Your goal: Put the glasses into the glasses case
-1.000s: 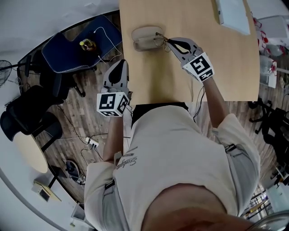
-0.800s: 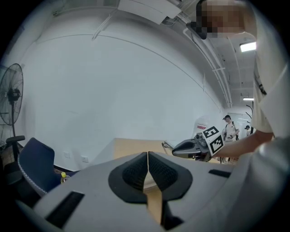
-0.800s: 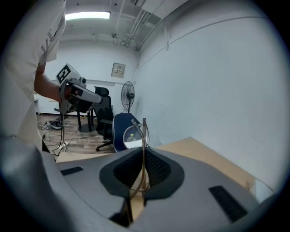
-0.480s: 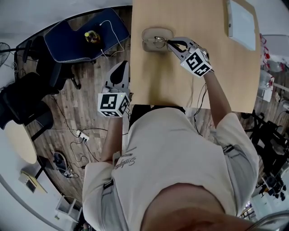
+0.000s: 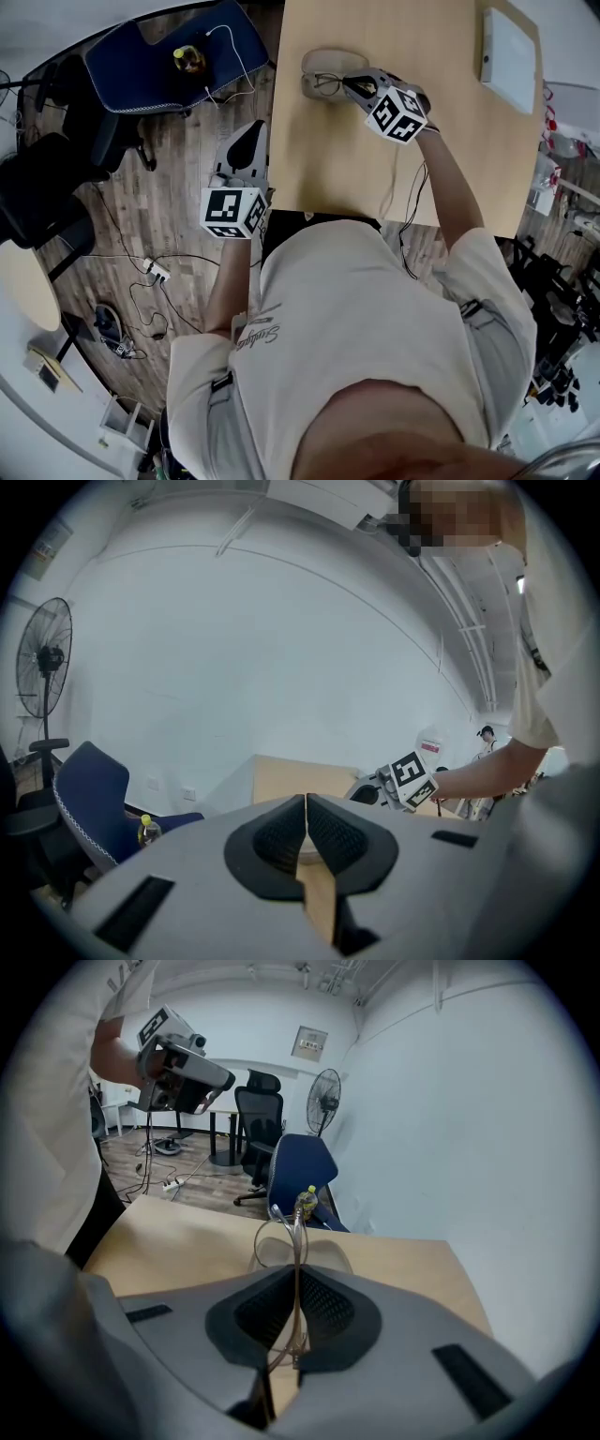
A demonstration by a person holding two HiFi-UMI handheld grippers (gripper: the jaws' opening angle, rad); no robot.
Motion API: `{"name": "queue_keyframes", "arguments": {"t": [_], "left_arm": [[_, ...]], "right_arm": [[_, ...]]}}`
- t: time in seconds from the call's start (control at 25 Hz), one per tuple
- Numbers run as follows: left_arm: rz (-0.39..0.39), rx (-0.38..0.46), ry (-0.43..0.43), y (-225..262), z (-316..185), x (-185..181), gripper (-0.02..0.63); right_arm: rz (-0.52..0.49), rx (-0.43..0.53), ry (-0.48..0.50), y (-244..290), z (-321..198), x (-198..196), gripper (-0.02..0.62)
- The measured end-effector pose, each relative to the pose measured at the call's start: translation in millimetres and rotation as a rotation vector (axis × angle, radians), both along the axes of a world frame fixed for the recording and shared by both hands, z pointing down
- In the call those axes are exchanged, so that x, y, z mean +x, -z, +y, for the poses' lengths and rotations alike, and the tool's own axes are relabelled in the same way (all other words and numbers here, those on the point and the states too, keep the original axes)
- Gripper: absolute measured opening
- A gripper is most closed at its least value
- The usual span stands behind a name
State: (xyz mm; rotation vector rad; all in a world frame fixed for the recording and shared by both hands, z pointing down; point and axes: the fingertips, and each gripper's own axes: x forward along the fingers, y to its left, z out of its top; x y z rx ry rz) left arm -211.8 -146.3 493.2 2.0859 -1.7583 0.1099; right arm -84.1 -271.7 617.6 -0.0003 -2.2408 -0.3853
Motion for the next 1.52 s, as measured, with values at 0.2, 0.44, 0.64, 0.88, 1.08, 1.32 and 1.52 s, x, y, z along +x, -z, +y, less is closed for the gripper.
{"name": "queue_keyframes", "arguments": {"t": [0.2,0.44,0.64,0.88,1.08,1.32,1.52], "left_arm": [[0.014,-0.004,-0.001,-5,3,-6,0.017],[0.024,-0.01,-0.013,-9,0,-13,0.017],[0.046,-0.009,-0.023,-8,-3,-17,0.017],[0.057,-0.022,-0.025,-13,-5,-32,0.017],[0.062,-0.029,-0.034,-16,-6,-40,0.017],[0.066,-0.028,-0.058,-17,-11,-44,0.017],[0.07,-0.03,-0.073,-19,-13,-47,0.017]], "right_arm": [[0.067,-0.01,0.014,-20,-3,-4,0.009],[0.123,-0.044,0.013,-35,-8,-9,0.009],[0.181,-0.063,0.03,-46,-8,-12,0.009],[0.248,-0.115,0.05,-59,-2,-15,0.009],[0.291,-0.129,0.054,-65,0,-15,0.009],[0.307,-0.134,0.047,-67,0,-17,0.009],[0.351,-0.089,0.067,-76,-1,-17,0.011]]}}
